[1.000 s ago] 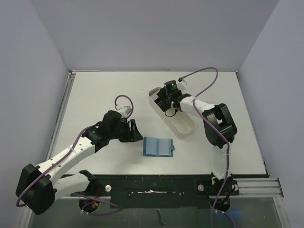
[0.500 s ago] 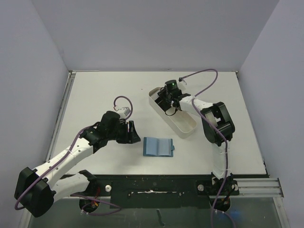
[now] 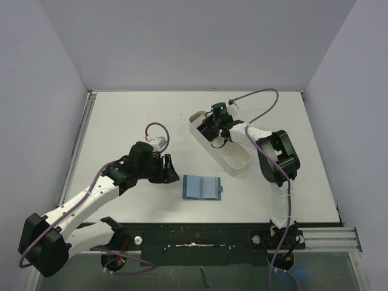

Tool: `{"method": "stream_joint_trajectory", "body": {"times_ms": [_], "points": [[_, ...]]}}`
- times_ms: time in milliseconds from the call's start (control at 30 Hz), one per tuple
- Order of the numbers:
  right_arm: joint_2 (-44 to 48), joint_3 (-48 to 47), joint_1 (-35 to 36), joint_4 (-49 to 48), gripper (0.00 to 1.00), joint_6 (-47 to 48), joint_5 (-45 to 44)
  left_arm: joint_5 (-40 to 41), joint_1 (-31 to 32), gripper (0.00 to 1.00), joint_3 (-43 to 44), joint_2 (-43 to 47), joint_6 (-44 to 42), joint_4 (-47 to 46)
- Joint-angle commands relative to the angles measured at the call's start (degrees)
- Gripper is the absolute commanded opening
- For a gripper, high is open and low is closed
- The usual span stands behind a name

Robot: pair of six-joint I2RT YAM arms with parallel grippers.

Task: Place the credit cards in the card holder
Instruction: Pick up the credit card from the storage box.

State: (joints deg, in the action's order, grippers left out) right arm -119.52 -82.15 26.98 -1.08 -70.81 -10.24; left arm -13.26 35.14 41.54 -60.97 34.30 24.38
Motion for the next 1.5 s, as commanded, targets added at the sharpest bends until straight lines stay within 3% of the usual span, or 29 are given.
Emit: {"method": "stream_joint_trajectory", "body": {"times_ms": [0, 833, 1200, 1467], "points": [[3.0, 0.9, 0.1, -4.6, 0.06, -0.2, -1.0, 0.3, -0.4, 0.51, 1.4, 0.1, 0.1, -1.2], [14.8, 6.8, -0.4, 0.9, 0.0, 4.9, 0.6, -0.9, -0.5, 0.51, 2.0, 0.6, 4.5, -2.4], [32.3, 19.4, -1.2, 0.4, 0.0, 20.6, 6.9, -2.6, -1.0, 0.51, 1.9, 0.4, 10.6, -7.5], [48.9, 32.2, -1.1, -3.3, 0.0, 30.7, 21.3, -9.9, -1.8, 0.51, -1.3, 1.8, 19.2, -22.5]]}}
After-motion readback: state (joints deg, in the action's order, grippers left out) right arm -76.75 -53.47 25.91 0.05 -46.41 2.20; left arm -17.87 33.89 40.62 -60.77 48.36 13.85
